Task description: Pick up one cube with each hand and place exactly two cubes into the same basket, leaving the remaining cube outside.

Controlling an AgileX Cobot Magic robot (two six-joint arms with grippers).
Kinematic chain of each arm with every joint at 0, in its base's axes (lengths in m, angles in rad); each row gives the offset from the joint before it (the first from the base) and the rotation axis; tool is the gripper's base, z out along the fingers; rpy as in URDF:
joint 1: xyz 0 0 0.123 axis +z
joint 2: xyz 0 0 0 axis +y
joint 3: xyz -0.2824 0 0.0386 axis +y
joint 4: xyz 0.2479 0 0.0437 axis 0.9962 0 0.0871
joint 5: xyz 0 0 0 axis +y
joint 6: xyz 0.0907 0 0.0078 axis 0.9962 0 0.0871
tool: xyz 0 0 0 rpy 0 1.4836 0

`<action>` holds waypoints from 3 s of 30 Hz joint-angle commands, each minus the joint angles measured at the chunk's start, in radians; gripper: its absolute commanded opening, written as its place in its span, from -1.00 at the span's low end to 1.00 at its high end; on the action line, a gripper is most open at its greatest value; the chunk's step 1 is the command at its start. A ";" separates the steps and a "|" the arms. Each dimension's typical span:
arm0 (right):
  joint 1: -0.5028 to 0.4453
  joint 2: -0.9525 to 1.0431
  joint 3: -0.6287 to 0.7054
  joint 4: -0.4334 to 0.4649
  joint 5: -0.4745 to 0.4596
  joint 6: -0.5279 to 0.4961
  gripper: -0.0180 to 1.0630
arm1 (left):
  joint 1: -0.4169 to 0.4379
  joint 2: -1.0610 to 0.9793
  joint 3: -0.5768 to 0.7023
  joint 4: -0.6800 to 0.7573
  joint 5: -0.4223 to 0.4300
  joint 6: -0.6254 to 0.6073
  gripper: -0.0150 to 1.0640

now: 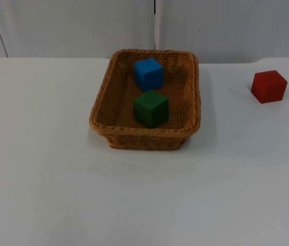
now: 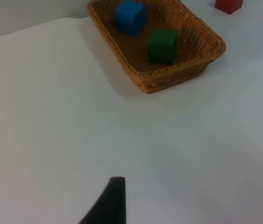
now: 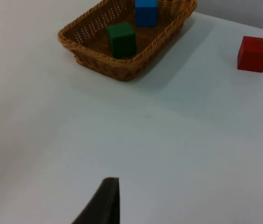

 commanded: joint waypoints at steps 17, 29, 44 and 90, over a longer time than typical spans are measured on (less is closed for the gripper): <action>0.001 -0.003 -0.001 -0.003 -0.002 0.004 0.99 | 0.002 -0.004 0.004 0.009 -0.010 -0.006 0.97; -0.001 -0.003 -0.001 -0.001 -0.004 0.004 0.99 | 0.002 -0.004 0.004 0.009 -0.010 -0.006 0.97; -0.164 -0.003 -0.001 -0.001 -0.004 0.004 0.99 | 0.002 -0.004 0.004 0.009 -0.010 -0.006 0.97; -0.408 -0.003 -0.001 0.003 -0.004 0.004 0.99 | 0.005 -0.004 0.004 0.008 -0.010 -0.006 0.97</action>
